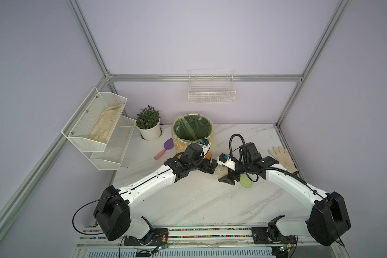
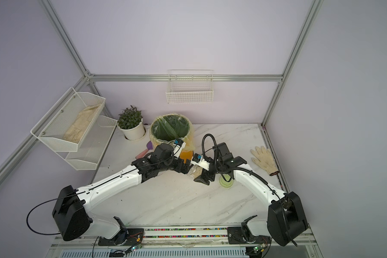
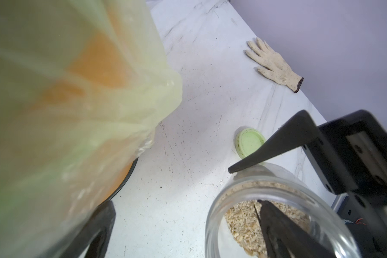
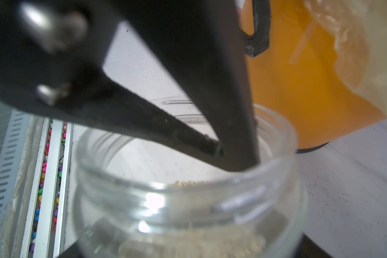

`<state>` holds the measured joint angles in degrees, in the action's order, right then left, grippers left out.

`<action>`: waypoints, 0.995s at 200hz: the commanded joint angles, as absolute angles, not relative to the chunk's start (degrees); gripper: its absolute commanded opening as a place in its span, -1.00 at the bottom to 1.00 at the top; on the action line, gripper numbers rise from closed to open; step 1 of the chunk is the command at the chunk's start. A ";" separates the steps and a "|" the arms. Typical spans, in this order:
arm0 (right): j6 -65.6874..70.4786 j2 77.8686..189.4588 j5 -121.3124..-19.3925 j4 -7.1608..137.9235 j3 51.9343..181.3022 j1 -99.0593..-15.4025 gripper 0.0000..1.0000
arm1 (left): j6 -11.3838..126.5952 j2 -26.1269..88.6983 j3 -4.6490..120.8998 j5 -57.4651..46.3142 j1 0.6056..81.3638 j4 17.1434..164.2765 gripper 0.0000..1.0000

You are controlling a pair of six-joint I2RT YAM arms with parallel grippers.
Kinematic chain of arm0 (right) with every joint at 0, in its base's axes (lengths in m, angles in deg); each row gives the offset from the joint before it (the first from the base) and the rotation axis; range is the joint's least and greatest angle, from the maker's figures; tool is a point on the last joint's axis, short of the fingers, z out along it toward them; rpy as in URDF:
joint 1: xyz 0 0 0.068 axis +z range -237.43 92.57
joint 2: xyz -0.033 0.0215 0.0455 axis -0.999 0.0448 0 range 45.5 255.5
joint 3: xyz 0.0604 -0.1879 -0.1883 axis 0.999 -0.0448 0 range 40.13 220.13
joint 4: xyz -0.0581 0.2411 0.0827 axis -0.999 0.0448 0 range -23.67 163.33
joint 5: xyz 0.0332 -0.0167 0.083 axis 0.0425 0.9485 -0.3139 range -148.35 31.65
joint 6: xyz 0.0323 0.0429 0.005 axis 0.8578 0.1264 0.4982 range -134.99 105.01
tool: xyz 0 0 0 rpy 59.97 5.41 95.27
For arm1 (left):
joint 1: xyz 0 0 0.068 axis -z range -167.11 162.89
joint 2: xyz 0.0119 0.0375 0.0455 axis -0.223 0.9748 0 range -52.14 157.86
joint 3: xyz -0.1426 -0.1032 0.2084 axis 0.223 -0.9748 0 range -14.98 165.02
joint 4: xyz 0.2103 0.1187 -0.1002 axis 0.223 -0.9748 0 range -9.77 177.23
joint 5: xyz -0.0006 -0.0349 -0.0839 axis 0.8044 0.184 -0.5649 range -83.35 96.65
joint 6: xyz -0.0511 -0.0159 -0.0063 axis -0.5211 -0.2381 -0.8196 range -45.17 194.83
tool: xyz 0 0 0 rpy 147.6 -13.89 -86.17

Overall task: Empty expired oatmeal from jars
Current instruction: Pick up the jar from the center of the board, then pour the expired oatmeal into the trash bin.

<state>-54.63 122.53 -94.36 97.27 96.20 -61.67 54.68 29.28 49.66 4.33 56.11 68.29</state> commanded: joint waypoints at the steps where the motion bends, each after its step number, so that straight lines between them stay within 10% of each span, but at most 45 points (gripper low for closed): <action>1: -53.81 120.58 -95.41 93.33 97.16 -61.50 -1.00 | 55.95 24.88 52.43 4.61 57.09 71.12 1.00; 199: -53.83 130.20 -82.56 103.16 132.78 -61.85 -1.00 | 54.52 5.38 48.75 29.87 56.68 67.32 1.00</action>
<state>-51.61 125.88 -85.82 101.90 124.35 -61.67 55.78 8.50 50.49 22.38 56.89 65.78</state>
